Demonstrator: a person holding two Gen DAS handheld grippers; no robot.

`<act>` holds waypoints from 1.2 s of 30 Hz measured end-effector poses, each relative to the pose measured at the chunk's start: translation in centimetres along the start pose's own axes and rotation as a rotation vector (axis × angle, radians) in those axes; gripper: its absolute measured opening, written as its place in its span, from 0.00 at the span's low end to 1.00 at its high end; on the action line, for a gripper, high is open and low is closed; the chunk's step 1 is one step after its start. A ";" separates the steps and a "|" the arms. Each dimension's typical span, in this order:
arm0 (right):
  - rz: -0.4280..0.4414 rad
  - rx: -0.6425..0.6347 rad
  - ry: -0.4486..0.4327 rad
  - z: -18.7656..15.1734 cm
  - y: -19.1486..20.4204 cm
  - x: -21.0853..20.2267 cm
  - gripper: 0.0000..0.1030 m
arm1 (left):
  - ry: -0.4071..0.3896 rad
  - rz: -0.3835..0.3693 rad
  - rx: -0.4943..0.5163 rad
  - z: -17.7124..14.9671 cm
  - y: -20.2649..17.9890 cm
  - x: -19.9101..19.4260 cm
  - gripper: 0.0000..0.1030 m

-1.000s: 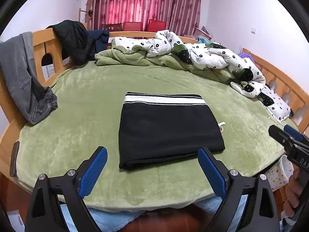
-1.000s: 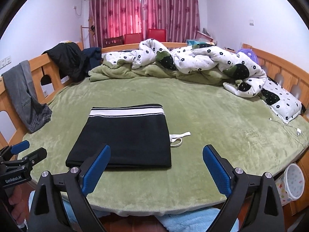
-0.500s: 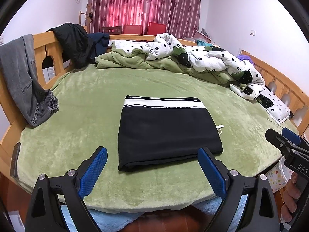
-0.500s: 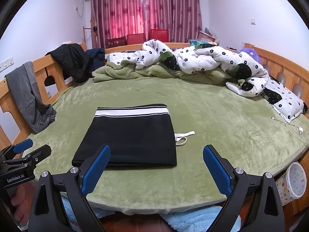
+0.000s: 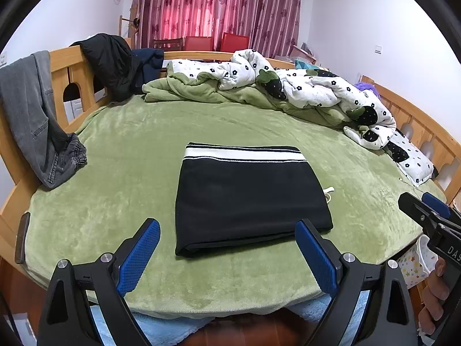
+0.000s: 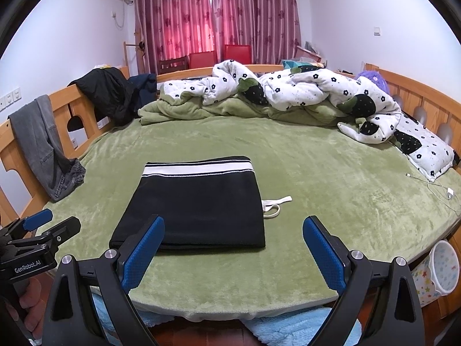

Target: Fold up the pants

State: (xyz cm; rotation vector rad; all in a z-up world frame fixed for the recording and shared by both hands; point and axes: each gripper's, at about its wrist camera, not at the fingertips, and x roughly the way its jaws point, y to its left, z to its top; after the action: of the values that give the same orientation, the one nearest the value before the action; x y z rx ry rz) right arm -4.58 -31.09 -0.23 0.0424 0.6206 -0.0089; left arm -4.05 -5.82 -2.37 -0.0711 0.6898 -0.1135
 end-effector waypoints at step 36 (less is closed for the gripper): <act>-0.004 0.040 -0.021 1.2 2.4 -0.5 0.93 | -0.011 0.017 -0.041 0.1 -0.4 0.0 0.92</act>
State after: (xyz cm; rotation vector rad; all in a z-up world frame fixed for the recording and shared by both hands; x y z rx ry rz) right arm -4.22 -28.79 1.10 0.0798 0.5993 -0.0261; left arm -4.04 -6.20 -2.21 -0.1051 0.6817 -0.0823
